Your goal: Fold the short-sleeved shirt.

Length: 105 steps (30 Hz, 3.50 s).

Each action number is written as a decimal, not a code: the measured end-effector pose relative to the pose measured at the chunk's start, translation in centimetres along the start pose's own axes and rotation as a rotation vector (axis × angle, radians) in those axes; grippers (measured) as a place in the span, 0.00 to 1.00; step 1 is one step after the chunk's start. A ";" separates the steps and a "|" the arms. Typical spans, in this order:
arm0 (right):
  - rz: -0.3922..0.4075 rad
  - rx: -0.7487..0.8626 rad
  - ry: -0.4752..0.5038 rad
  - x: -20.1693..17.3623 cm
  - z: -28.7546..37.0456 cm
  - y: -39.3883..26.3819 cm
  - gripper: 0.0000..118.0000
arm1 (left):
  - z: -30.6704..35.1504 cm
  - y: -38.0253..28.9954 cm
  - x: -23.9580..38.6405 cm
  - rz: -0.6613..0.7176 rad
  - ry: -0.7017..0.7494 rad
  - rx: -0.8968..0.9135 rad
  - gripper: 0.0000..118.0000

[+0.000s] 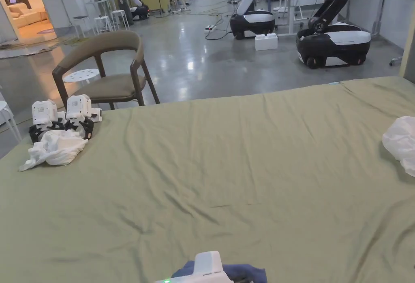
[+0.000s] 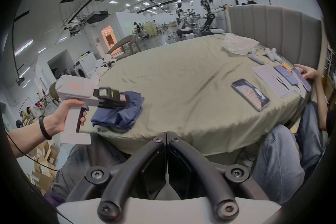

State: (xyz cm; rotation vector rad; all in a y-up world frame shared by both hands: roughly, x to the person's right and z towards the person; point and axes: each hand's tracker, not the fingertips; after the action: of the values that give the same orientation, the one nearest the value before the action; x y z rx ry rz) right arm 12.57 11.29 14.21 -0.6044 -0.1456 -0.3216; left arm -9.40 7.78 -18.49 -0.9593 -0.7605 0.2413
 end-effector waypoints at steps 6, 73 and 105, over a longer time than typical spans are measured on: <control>0.186 -0.046 0.183 -4.6 -7.4 3.5 0.00 | 7.9 1.7 -3.3 -0.006 0.042 0.147 0.70; 0.100 0.124 0.203 -5.6 -9.3 15.8 0.00 | 35.3 6.8 -22.1 0.202 0.595 0.644 0.70; 0.264 0.557 -0.016 -7.7 3.8 12.6 0.00 | 32.8 -5.6 5.5 -0.445 0.531 0.888 0.00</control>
State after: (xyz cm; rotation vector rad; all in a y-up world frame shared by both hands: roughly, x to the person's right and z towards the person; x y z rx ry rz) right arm 9.45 25.21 8.77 -0.0708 -0.1608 -0.0126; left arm -28.50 28.68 -0.08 0.0172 -0.2886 -0.0778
